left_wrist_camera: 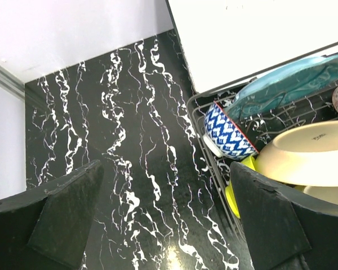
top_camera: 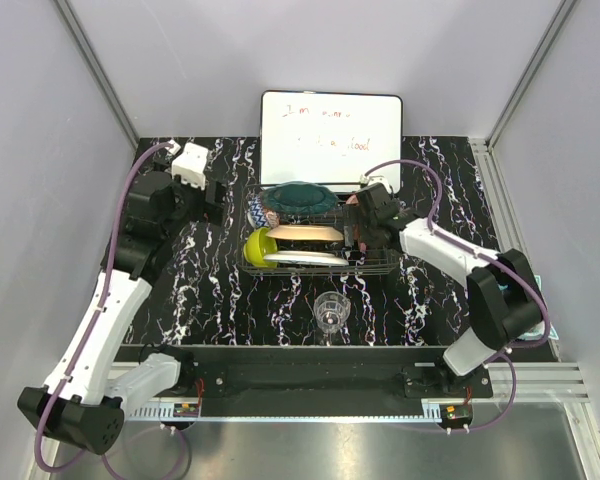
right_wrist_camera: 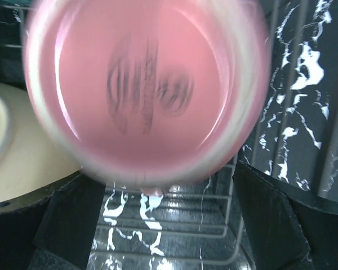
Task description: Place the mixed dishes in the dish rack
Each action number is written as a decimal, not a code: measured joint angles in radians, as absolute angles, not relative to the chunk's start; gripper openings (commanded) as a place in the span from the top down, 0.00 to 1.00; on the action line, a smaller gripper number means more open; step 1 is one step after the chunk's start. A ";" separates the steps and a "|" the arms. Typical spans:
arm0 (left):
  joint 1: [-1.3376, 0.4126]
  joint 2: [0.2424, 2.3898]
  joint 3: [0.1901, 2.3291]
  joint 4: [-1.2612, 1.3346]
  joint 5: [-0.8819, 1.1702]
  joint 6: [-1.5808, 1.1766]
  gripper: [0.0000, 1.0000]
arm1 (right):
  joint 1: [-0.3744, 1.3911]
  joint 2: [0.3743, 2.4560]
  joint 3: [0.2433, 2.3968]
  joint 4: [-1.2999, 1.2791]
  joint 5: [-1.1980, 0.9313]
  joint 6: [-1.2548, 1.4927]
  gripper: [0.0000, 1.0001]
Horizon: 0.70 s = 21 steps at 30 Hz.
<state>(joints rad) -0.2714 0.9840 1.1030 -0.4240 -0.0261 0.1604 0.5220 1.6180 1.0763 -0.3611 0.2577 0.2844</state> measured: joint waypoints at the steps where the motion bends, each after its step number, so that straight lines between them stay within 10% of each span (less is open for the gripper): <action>1: -0.271 0.986 1.107 -0.424 -0.026 0.160 0.01 | 0.524 1.600 1.076 -0.373 0.258 0.284 0.00; 12: -0.311 1.003 1.167 -0.455 0.088 0.226 0.01 | 0.550 1.363 1.104 -0.526 0.291 0.296 0.00; 21: -0.832 0.946 1.103 -0.652 0.056 0.487 0.01 | 0.550 1.126 1.140 -0.638 0.385 0.313 0.00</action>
<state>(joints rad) -0.8322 0.9463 1.1027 -0.6521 0.0563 0.4873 0.5499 1.1255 1.1400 -0.6384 0.3847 0.3130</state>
